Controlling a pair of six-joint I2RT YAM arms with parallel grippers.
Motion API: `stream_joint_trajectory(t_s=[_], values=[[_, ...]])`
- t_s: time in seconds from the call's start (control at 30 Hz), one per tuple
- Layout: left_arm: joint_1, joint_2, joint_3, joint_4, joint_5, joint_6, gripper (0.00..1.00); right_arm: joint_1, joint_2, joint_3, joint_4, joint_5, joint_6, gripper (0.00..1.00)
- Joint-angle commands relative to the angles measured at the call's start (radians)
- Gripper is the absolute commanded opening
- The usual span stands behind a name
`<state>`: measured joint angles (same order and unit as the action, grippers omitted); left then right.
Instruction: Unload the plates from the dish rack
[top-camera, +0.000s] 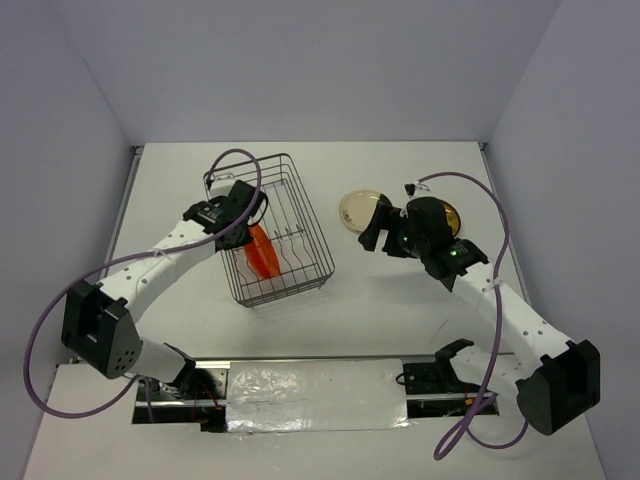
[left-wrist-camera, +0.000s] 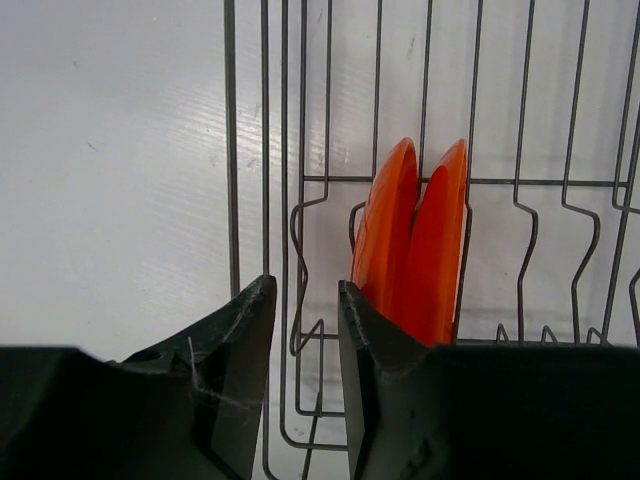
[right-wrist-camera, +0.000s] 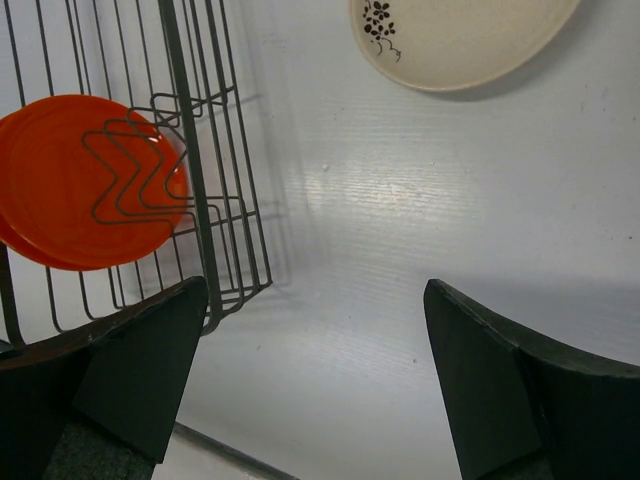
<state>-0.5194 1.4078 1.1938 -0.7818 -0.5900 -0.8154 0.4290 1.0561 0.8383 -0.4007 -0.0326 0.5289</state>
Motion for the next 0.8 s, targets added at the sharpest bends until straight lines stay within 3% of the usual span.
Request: stream_joint_trajectory(t_s=[0.0,0.17,0.27,0.33,0.47,0.67,0.77], values=[[0.005,0.035,0.007,0.058,0.035,0.001,0.43,0.017,-0.033,-0.008,0.034,0.022,-0.013,0.95],[0.007,0.065,0.012,0.047,0.042,-0.010,0.41,0.020,-0.031,-0.004,0.034,0.020,-0.015,0.95],[0.007,0.004,0.012,0.010,0.016,-0.025,0.46,0.024,-0.030,-0.008,0.037,0.017,-0.017,0.95],[0.007,-0.035,0.013,-0.013,0.001,-0.030,0.58,0.022,-0.024,-0.013,0.042,0.013,-0.018,0.95],[0.007,-0.127,0.032,-0.022,-0.005,-0.013,0.64,0.024,-0.018,-0.024,0.054,0.005,-0.007,0.95],[0.007,-0.141,0.055,0.018,0.067,0.021,0.62,0.028,-0.013,-0.044,0.079,-0.007,0.005,0.95],[0.007,-0.106,0.063,0.003,0.058,0.015,0.51,0.028,-0.010,-0.044,0.074,-0.007,0.003,0.95]])
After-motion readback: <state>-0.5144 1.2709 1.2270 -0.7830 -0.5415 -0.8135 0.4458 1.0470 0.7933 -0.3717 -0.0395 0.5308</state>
